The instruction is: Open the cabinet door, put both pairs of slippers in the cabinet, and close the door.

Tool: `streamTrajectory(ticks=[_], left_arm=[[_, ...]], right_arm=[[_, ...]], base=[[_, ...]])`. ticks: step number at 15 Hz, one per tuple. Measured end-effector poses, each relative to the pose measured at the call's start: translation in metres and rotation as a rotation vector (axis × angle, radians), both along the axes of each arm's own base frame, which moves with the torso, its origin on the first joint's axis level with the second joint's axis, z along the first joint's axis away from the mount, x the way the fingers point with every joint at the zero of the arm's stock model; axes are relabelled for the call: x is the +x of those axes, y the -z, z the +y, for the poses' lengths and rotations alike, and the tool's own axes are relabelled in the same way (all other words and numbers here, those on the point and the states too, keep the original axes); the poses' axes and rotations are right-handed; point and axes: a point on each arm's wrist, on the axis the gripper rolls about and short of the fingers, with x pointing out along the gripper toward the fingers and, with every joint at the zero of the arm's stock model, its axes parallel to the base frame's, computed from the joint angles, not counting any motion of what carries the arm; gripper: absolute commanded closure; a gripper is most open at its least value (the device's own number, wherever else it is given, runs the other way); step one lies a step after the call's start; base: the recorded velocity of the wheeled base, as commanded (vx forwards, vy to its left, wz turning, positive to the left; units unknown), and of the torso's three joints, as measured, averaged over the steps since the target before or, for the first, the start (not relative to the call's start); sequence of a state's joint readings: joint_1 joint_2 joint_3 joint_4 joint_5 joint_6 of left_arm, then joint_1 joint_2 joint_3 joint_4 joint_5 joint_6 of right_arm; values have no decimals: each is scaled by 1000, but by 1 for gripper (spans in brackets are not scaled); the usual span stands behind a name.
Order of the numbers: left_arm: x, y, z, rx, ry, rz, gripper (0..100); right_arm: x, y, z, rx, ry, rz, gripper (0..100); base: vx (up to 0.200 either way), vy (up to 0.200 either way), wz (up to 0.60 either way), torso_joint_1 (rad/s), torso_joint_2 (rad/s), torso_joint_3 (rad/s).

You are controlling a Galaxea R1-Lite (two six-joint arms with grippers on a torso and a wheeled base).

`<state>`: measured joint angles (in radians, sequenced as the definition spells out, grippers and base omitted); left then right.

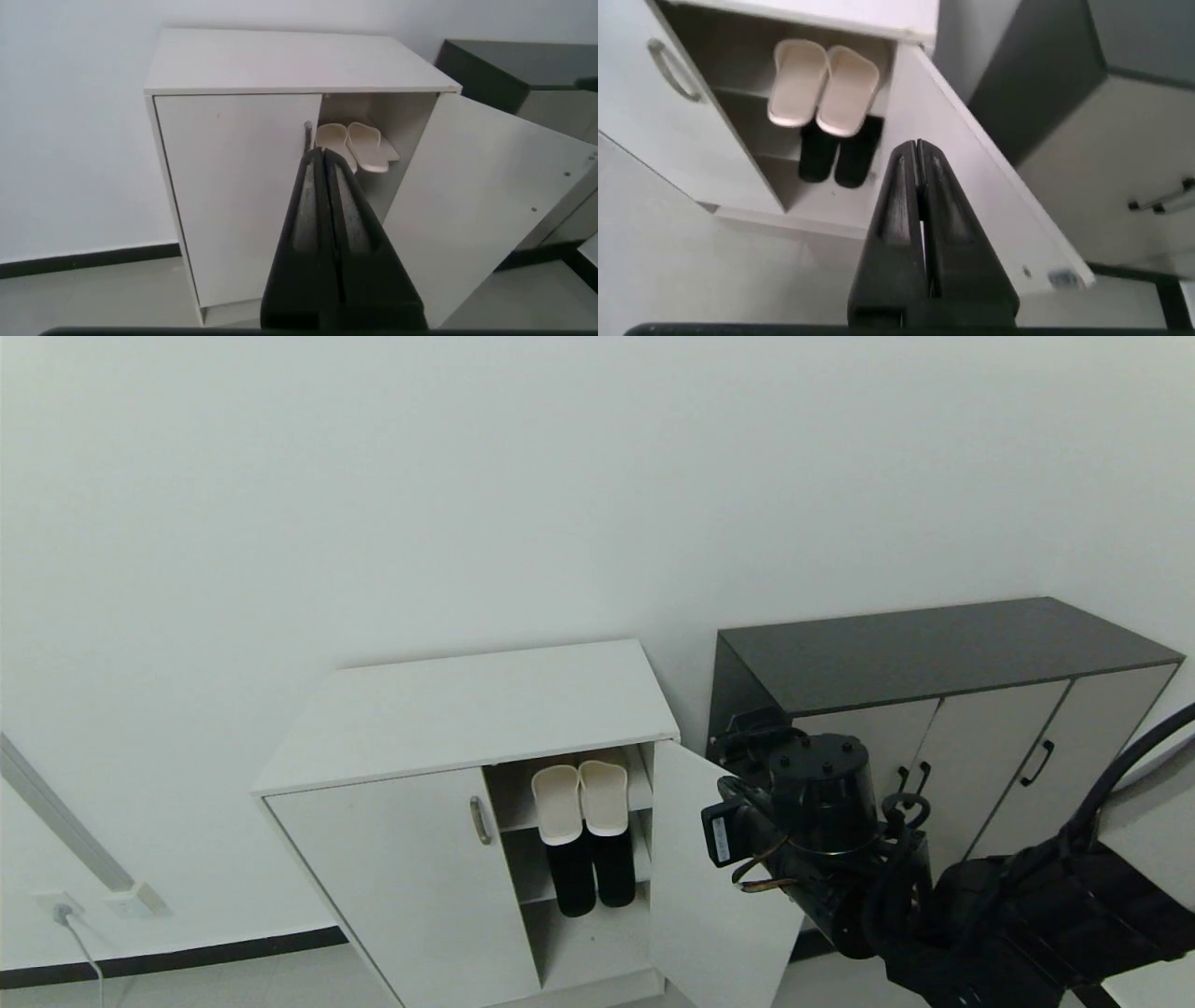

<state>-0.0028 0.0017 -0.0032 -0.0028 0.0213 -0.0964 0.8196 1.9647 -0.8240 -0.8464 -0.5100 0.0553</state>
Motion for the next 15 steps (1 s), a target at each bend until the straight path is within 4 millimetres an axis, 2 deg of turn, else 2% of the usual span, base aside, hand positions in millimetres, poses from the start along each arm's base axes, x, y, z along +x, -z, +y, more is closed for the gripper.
streamTrajectory(ticks=[4, 10, 12, 15], left_arm=[[0, 0, 0, 0, 0, 0, 100], [0, 0, 0, -1, -1, 0, 100], [0, 0, 0, -1, -1, 0, 100], [0, 0, 0, -1, 0, 0, 100]], right_arm=[[0, 2, 0, -7, -2, 3, 100], [6, 2, -3, -15, 14, -3, 100], [14, -2, -7, -3, 34, -15, 100], [36, -12, -20, 26, 85, -37, 100]], base=[[-200, 0, 0, -1, 1, 5], [0, 0, 0, 0, 0, 0], [0, 0, 0, 0, 0, 0], [0, 0, 0, 0, 0, 0]])
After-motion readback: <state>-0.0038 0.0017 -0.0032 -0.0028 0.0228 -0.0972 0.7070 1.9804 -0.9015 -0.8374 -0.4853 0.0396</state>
